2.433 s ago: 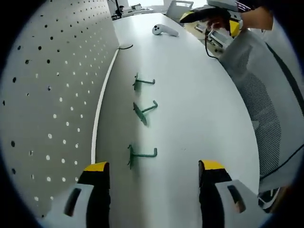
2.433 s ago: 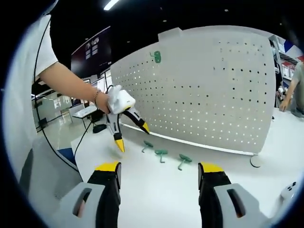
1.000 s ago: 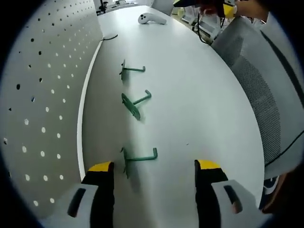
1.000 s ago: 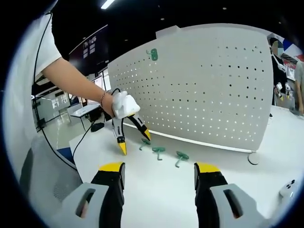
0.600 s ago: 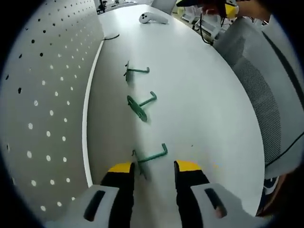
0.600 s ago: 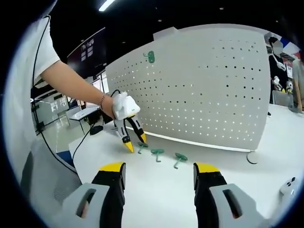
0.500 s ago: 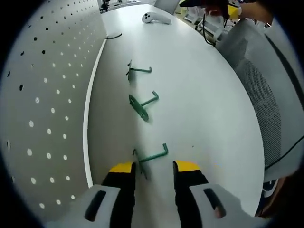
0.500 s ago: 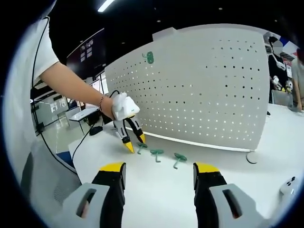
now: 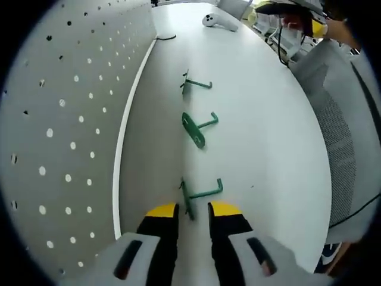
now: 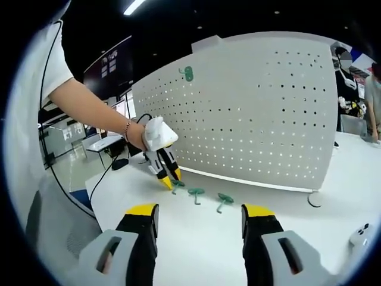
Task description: Insert the hook assembly into the mounting plate slot until the hook locks in place.
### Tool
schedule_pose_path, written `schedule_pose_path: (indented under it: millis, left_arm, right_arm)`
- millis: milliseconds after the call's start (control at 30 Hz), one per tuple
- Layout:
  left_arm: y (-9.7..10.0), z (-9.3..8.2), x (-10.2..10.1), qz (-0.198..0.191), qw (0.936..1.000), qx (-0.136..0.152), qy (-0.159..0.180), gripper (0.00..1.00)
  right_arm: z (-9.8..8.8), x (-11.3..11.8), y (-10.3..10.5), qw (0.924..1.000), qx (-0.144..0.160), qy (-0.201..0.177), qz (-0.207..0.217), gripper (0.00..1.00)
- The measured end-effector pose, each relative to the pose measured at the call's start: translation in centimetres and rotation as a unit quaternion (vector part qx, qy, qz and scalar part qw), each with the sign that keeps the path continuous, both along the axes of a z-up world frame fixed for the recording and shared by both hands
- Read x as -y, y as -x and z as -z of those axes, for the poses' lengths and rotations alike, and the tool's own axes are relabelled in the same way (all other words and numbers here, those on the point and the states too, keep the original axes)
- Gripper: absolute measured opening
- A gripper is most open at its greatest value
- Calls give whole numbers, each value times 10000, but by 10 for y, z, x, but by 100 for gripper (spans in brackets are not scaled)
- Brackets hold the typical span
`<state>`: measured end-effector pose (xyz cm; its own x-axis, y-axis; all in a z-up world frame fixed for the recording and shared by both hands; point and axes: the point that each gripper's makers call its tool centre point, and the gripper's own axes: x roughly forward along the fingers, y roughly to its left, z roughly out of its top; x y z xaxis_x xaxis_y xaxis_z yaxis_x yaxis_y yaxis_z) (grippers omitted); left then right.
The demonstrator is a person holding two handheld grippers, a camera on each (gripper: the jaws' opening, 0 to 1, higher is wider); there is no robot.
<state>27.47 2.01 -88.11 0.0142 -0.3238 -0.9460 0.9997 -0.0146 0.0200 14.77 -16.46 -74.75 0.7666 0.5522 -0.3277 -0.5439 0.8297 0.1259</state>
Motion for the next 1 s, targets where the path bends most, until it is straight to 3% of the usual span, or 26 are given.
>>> schedule_pose_path:
  millis: [367, 533, 1000]
  left_arm:
    - [-5, 0, -3, -91, 9999, 135, -23, 6]
    - [-7, 1, -3, -71, 9997, 229, -6, 4]
    - [-9, 1, -3, -143, 9998, 159, 34, 2]
  right_arm:
    - [-1, 1, -1, 10000, 21, 15, 26, 53]
    - [-1, 2, -1, 10000, 23, 23, 31, 53]
    - [0, 3, -2, 10000, 9, 17, 50, 54]
